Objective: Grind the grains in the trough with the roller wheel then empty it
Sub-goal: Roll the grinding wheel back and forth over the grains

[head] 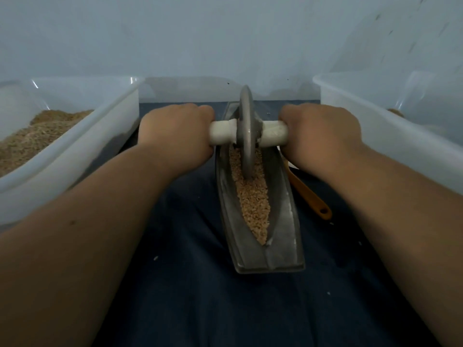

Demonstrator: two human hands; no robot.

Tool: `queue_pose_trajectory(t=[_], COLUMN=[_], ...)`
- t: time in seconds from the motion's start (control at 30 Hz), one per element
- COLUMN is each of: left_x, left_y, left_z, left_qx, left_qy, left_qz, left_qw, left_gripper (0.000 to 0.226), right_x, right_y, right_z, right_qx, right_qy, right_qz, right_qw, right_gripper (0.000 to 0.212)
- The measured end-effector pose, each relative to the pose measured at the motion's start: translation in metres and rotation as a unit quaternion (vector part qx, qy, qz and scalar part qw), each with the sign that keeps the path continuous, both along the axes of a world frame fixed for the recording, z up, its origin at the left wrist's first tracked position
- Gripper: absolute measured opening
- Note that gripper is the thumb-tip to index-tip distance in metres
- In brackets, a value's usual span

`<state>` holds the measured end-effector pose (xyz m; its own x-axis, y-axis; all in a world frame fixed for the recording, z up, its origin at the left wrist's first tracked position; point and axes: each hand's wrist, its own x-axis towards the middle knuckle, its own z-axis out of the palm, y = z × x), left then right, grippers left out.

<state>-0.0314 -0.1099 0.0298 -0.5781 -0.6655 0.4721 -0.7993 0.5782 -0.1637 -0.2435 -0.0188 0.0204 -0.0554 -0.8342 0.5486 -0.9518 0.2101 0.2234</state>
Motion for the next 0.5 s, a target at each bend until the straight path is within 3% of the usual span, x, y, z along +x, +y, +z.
queue_pose_trajectory(t=[0.2, 0.33, 0.43, 0.5], left_x=[0.013, 0.029, 0.037, 0.037], left_y=[0.008, 0.021, 0.032, 0.034], left_z=[0.006, 0.021, 0.031, 0.033], left_qx=[0.028, 0.148, 0.23, 0.255], left_qy=[-0.053, -0.145, -0.169, -0.165], left_qz=[-0.028, -0.058, -0.059, -0.058], left_qw=[0.998, 0.977, 0.957, 0.951], left_gripper=[0.025, 0.038, 0.049, 0.042], right_x=[0.001, 0.009, 0.014, 0.015], right_y=[0.017, 0.044, 0.066, 0.071], right_z=[0.012, 0.031, 0.039, 0.041], right_qx=[0.092, 0.19, 0.186, 0.18], right_qy=[-0.04, -0.061, -0.03, -0.015], right_qz=[0.031, 0.069, 0.093, 0.094], right_qw=[0.994, 0.978, 0.978, 0.979], right_gripper=[0.026, 0.018, 0.016, 0.016])
